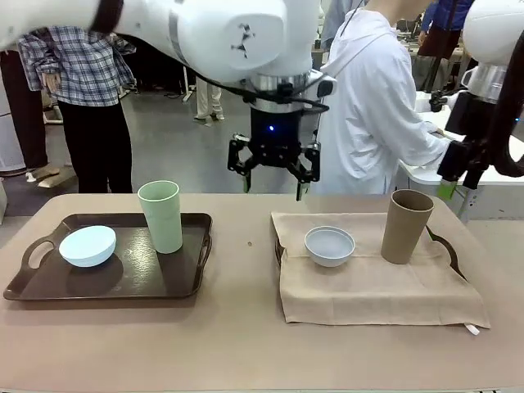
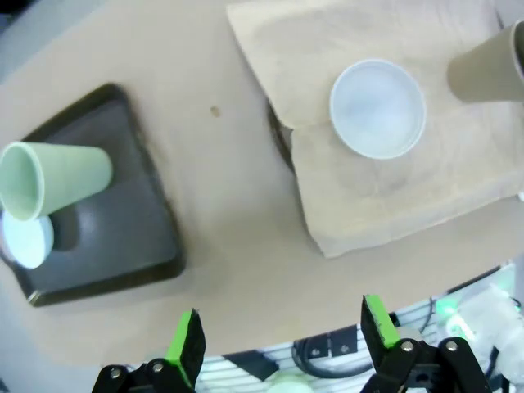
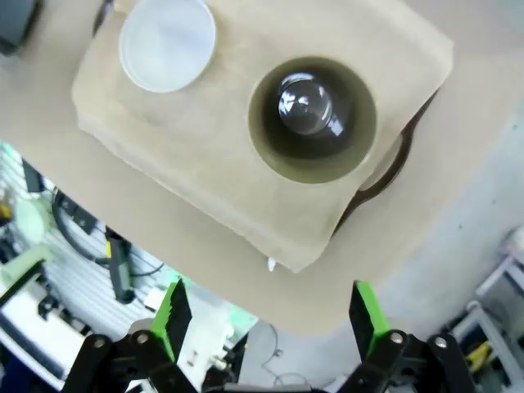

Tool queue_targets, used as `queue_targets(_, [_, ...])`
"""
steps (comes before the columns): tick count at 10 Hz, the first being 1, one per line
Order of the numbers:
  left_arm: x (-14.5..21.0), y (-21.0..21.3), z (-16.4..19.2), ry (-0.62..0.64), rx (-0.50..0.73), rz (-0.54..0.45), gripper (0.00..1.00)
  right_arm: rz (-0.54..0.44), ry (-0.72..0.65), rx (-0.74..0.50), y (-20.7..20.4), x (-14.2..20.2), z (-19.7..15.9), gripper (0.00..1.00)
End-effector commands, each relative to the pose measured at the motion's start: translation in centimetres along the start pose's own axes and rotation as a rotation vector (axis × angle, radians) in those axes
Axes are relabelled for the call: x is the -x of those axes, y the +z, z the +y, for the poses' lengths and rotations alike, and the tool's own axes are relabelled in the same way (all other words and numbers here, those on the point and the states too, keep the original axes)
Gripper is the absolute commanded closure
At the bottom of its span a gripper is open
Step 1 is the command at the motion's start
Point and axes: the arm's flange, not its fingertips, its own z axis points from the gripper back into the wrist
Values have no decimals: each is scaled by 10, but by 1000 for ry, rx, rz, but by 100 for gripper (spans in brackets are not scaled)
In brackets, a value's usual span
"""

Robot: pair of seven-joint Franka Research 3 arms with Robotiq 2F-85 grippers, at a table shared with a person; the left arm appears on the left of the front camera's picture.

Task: Set up a tray with a mat and arrange the tableware.
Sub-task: Place the Picnic Bowl and Reusable plastic cup back onto the Handle tray in front of the human's position, then pick up the Picnic Bowl and Reusable plastic cup from the Handle tray in front of the human's position and hold them in the air.

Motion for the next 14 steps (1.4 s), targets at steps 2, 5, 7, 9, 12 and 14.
queue_targets(2, [0, 0, 0, 0, 0, 0, 0, -33, -138, 63, 6, -21, 15, 0])
queue_targets(5, [0, 0, 0, 0, 0, 0, 0, -7, -40, 24, 5, -6, 13, 0])
queue_targets(7, [0, 0, 0, 0, 0, 0, 0, -7, -40, 24, 5, -6, 13, 0])
queue_targets(9, [0, 0, 0, 0, 0, 0, 0, -7, -40, 24, 5, -6, 13, 0])
queue_targets(12, [0, 0, 0, 0, 0, 0, 0, -7, -40, 24, 5, -6, 13, 0])
queue_targets(14, [0, 0, 0, 0, 0, 0, 0, -7, -40, 24, 5, -6, 13, 0])
